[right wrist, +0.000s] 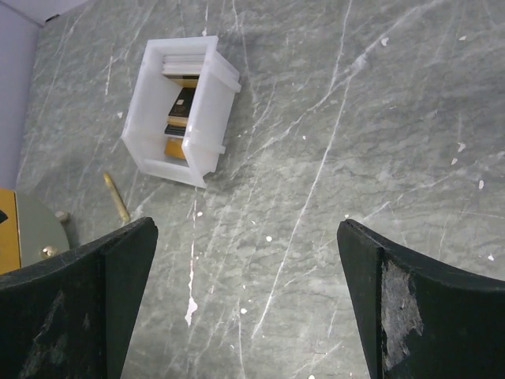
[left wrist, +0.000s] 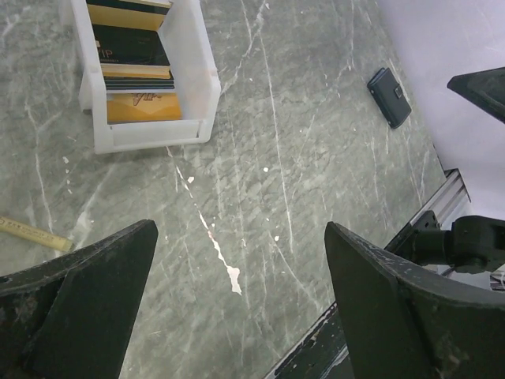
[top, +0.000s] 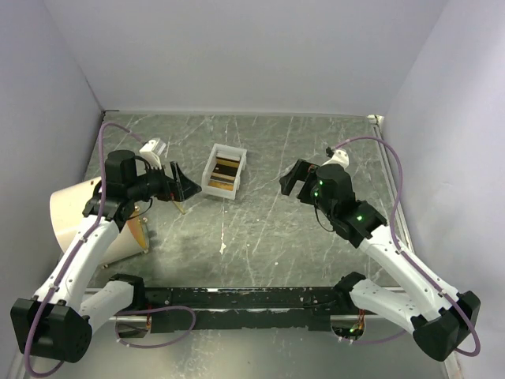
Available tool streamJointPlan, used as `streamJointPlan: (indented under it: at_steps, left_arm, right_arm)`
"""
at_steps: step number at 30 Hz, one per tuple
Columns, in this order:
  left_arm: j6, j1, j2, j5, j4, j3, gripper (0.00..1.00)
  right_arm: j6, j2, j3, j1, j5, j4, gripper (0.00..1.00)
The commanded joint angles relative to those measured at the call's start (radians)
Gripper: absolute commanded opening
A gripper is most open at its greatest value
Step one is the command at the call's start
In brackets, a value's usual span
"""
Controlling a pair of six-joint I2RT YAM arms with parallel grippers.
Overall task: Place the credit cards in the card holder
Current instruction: Move the card holder to the center of the board.
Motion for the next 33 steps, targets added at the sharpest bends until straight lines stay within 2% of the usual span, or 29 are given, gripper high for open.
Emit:
streamJointPlan:
  at_steps: [1, 6, 14, 19, 23, 25, 28, 29, 33]
  left_arm:
    - [0.05, -0.008, -0.017, 0.01, 0.007, 0.0, 0.99]
    - [0.063, -0.008, -0.023, 0.004, -0.004, -0.002, 0.99]
    - [0.08, -0.008, -0.034, 0.003, -0.027, -0.003, 0.99]
    - [0.081, -0.008, -0.048, -0.003, -0.033, -0.002, 0.99]
    - [0.077, -0.008, -0.051, 0.014, -0.025, -0.006, 0.99]
    - [0.076, -0.01, -0.05, 0.029, -0.021, -0.008, 0.99]
    - [0.076, -0.013, -0.049, 0.02, -0.028, -0.004, 0.99]
    - [0.077, -0.014, -0.051, 0.016, -0.03, -0.002, 0.99]
    - [0.075, -0.023, -0.061, 0.017, -0.03, -0.008, 0.99]
  right_arm:
    - [0.006, 0.001, 0.005, -0.009, 0.04, -0.011, 1.0]
    - [0.004, 0.035, 0.014, -0.009, 0.083, -0.013, 1.0]
    - [0.016, 0.138, 0.049, -0.011, 0.244, -0.033, 1.0]
    - [-0.064, 0.281, 0.123, -0.041, 0.326, -0.07, 0.99]
    - [-0.064, 0.418, 0.239, -0.126, 0.345, -0.165, 0.96]
    - [-0.058, 0.452, 0.255, -0.173, 0.361, -0.182, 0.89]
    - [-0.042, 0.451, 0.235, -0.263, 0.343, -0.156, 0.67]
    - [-0.027, 0.446, 0.227, -0.29, 0.339, -0.153, 0.62]
    - [0.085, 0.443, 0.202, -0.386, 0.361, -0.178, 0.6]
